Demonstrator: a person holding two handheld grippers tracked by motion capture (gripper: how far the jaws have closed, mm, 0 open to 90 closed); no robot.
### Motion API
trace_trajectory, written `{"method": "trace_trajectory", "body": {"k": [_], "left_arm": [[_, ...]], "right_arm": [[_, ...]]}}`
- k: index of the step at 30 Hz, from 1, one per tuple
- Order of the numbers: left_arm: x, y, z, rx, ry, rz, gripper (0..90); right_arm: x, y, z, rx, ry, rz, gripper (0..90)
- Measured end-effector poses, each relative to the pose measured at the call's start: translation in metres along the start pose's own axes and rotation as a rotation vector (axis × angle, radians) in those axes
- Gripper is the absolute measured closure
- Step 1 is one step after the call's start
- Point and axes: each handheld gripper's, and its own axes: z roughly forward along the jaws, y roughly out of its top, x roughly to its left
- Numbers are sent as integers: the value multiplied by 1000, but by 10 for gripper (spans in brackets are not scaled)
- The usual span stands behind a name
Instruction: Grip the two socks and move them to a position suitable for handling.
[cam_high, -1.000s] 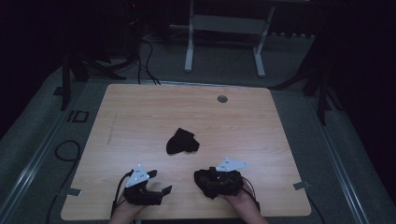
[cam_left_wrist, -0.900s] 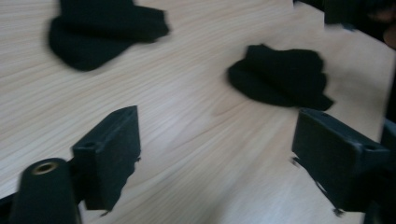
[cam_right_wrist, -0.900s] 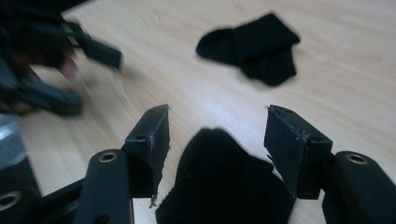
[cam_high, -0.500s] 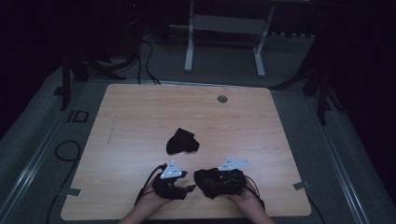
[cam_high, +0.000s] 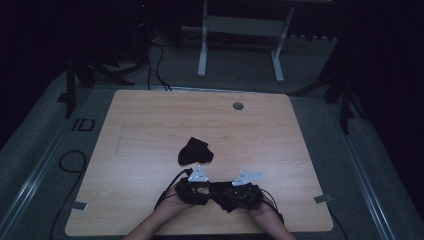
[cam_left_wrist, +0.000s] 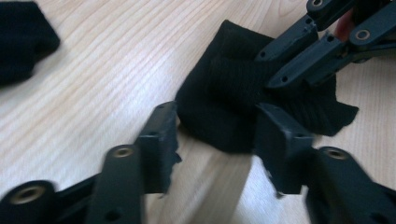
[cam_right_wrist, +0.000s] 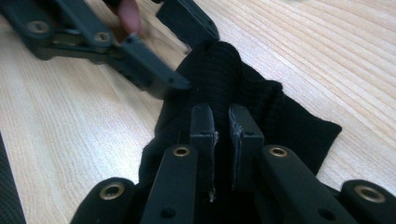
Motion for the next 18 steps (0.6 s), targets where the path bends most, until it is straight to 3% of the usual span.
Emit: {"method": "trace_trajectory", "body": {"k": [4, 7, 9, 14, 16, 17, 18], "left_arm": [[-1, 4, 5, 8, -34, 27, 674], [-2, 5, 6, 5, -46, 11, 794], [-5, 7, 2, 7, -56, 21, 816], [-11, 15, -15, -46, -51, 34, 828], [-11, 21, -27, -47, -15, 46, 832], [-10, 23, -37, -65, -5, 44, 836], [-10, 23, -37, -65, -5, 44, 837]], "right_arm": [[0, -1, 0, -4, 2, 5, 820], [0, -1, 0, -7, 1, 10, 820], [2, 0, -5, -8, -16, -7, 826], [7, 6, -22, -52, -11, -21, 834], [9, 12, -39, -109, -34, -28, 839], [6, 18, -57, -166, -49, -18, 840], [6, 18, -57, -166, -49, -18, 840]]}}
